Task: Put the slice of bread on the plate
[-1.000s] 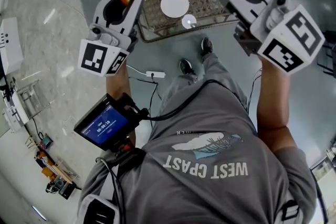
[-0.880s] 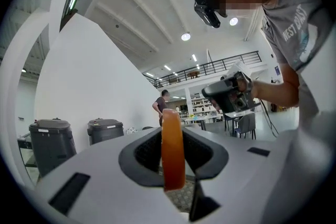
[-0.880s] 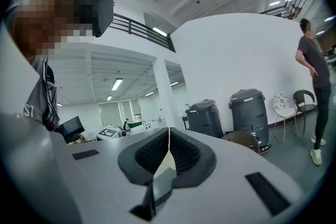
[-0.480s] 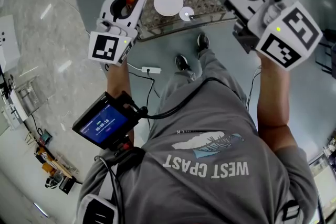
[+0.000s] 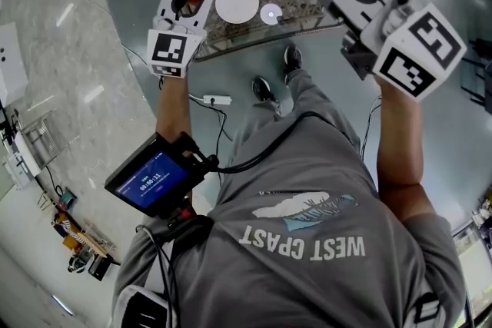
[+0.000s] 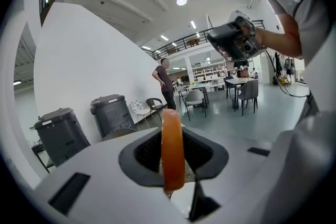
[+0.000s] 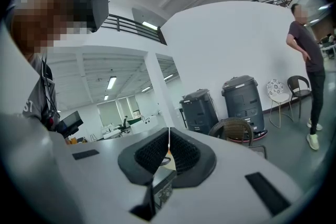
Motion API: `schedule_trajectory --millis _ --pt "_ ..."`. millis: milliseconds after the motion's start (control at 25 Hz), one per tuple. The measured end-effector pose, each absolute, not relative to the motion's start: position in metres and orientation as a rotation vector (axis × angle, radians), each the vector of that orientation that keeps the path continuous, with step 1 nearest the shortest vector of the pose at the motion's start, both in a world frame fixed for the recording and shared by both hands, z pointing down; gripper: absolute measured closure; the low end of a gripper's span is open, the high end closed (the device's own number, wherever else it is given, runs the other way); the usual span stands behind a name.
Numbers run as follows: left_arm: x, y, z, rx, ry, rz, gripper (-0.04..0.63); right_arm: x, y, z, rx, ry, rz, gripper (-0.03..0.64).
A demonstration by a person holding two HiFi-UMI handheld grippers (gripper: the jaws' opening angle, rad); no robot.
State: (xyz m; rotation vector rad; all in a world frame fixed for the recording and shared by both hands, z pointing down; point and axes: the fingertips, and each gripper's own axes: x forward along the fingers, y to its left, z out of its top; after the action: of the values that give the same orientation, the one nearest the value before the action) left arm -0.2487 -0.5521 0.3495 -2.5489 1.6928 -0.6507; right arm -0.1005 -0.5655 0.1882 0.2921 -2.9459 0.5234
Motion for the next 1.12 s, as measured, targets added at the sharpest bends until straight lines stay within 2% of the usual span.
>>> schedule_trajectory --millis 120,480,1120 --pt "-0.244 -0.562 0.361 -2.541 1.695 -0.726 0.499 -0.093 -0.573 0.187 0.301 -2.929 0.555 0.611" --pt "-0.24 -0.587 0.502 -2.499 1.654 -0.974 0.499 -0.082 -0.6 0.29 0.299 -2.895 0.618 0.611" --pt "-0.254 -0.581 0.561 -2.376 1.537 -1.314 0.499 -0.095 -0.602 0.283 0.271 -2.84 0.629 0.611"
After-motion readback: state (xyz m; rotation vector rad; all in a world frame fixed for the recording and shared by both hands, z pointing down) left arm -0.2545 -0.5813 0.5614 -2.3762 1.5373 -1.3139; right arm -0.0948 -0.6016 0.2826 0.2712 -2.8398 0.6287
